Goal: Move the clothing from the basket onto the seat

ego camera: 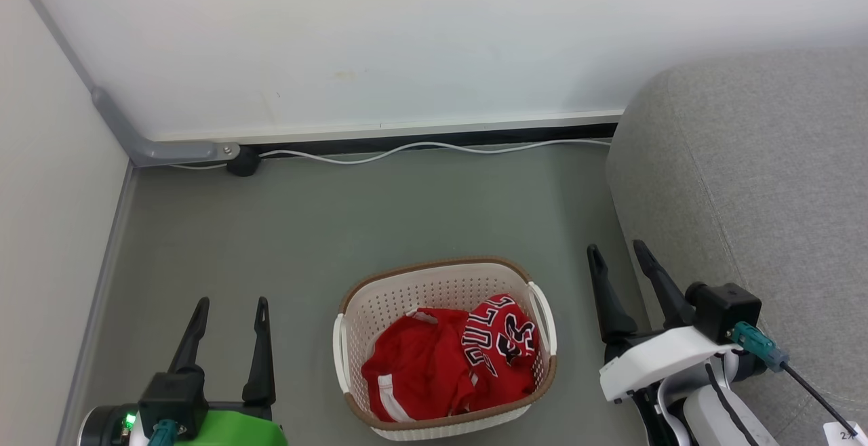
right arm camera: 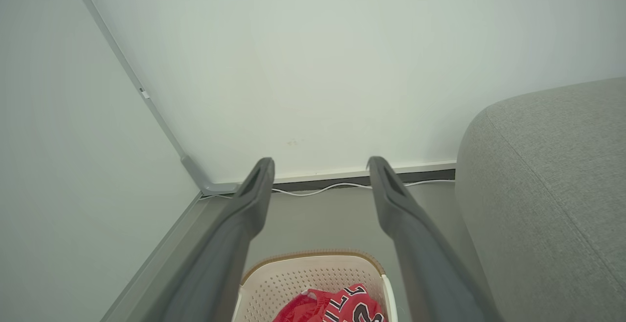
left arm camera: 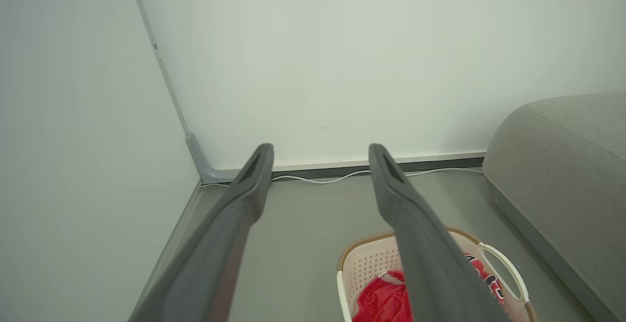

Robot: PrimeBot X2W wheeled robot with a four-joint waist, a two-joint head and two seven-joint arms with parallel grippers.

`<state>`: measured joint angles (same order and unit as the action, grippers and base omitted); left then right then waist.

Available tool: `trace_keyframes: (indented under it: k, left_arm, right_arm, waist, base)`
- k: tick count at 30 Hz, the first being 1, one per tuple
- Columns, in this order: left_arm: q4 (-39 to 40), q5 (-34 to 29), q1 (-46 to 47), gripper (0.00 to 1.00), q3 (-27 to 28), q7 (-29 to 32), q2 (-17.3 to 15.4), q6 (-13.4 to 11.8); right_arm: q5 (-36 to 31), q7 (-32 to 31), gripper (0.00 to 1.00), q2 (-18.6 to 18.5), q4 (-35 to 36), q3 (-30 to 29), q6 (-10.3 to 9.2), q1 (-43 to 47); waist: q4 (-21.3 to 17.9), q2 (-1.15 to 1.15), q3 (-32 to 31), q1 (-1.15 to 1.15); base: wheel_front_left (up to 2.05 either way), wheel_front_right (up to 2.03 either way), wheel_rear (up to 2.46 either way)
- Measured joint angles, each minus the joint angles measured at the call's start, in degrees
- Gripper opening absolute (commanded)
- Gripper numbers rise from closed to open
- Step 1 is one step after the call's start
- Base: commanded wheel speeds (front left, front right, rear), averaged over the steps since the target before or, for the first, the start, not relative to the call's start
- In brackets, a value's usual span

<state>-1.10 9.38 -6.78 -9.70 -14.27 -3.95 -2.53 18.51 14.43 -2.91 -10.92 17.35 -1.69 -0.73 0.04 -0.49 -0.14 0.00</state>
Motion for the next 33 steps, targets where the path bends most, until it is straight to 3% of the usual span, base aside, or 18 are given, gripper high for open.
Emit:
trace_keyframes:
  k: [33]
  left_arm:
    - [-1.3,-0.9,0.4,1.00,-0.3,0.0,0.4,2.0]
  right_arm:
    - [-0.5,0.0,1.00,0.1,0.8,-1.3,0.59,-0.4]
  waist:
    - [-0.2,0.00,2.9,0.00]
  base:
    - [0.00,0.00,0.00]
